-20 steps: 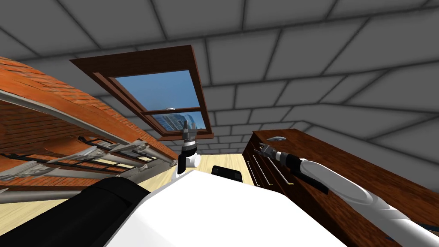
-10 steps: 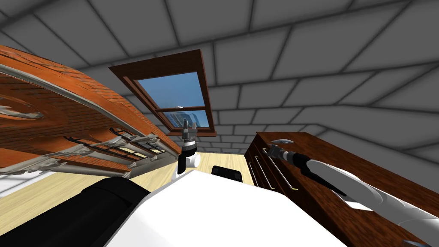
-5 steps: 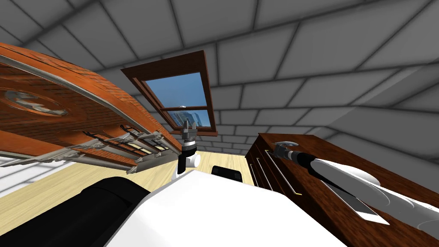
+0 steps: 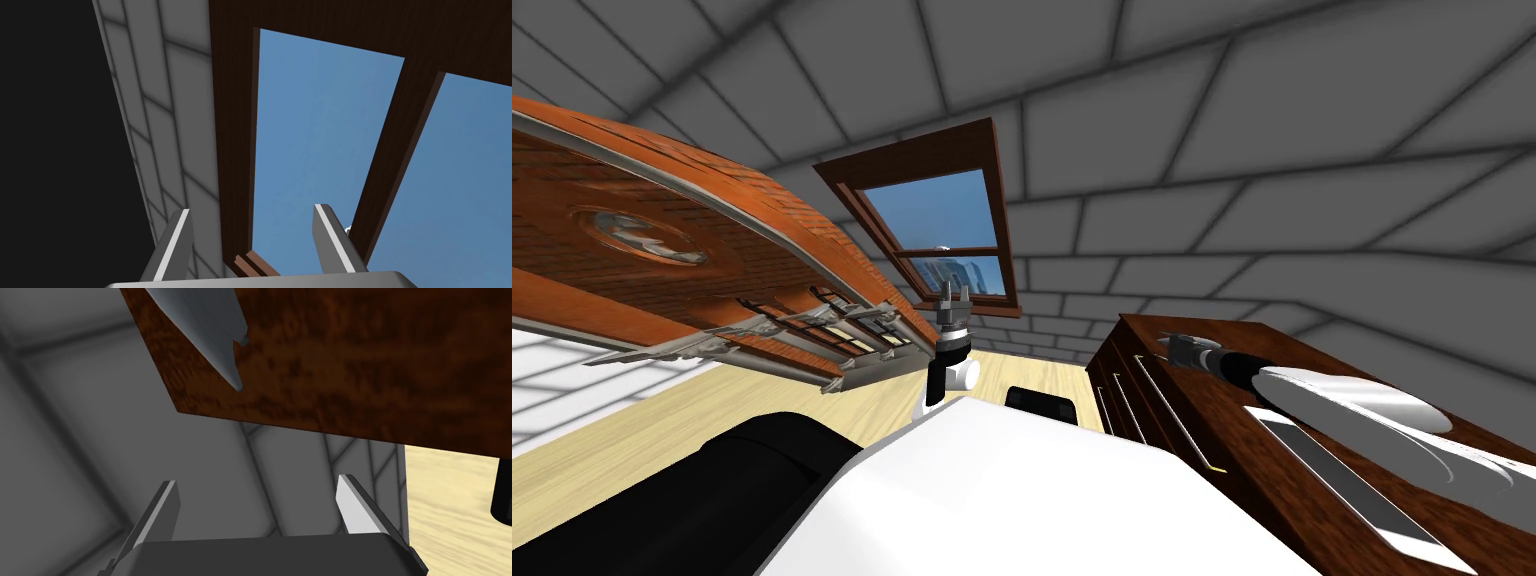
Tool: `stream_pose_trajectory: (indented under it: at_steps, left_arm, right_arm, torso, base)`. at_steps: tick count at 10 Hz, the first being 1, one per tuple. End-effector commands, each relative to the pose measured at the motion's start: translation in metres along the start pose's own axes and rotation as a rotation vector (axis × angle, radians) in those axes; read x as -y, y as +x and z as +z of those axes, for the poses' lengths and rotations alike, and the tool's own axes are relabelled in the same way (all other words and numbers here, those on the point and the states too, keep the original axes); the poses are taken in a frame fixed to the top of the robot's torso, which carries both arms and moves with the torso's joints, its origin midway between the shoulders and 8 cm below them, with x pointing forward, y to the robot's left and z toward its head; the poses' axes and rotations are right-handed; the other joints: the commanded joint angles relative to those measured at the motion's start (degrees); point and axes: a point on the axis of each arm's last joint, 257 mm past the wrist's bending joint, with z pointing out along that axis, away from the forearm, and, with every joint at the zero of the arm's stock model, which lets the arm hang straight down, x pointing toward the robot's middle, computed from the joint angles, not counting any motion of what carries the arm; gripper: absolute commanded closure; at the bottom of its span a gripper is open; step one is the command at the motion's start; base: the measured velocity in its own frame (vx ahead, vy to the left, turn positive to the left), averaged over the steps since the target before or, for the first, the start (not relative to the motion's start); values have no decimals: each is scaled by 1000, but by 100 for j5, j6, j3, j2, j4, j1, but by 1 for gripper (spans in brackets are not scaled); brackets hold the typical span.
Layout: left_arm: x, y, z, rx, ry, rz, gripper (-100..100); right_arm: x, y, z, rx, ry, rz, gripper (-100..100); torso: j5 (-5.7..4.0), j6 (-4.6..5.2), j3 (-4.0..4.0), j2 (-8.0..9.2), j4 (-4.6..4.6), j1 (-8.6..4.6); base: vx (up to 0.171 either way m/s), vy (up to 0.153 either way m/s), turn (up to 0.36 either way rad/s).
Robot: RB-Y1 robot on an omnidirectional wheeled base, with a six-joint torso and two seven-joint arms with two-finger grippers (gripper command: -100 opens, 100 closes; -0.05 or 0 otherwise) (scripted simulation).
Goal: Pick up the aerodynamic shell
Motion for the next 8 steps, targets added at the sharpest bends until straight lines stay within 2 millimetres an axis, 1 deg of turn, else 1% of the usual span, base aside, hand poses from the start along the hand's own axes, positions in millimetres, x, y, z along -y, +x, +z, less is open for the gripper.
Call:
stream_pose_trajectory:
  at_steps: [1,3,5,6,8]
  left_arm:
    - [0,0,0,0,0,0,0]
    - [0,0,0,0,0,0,0]
    - [0,0,0,0,0,0,0]
    - [0,0,0,0,0,0,0]
    - [0,0,0,0,0,0,0]
  right_arm:
    - [2,11,-1,-25,7,-43,-100]
    - [11,38,-8,-93,14,-131,-100]
    - [12,40,-9,-101,17,-156,-100]
    - [14,52,-12,-130,15,-195,-100]
    - [13,73,-17,-181,4,-276,-100]
  torso:
    - [0,0,0,0,0,0]
    - [0,1,0,0,0,-2]
    - [-5,2,-1,-1,-1,-12]
    - [-2,3,2,4,1,0]
    - [-4,2,-1,-2,0,-13]
  base:
    - [17,-33,53]
    - [28,-55,71]
    - [12,-43,22]
    - [13,-32,37]
    - [38,-91,51]
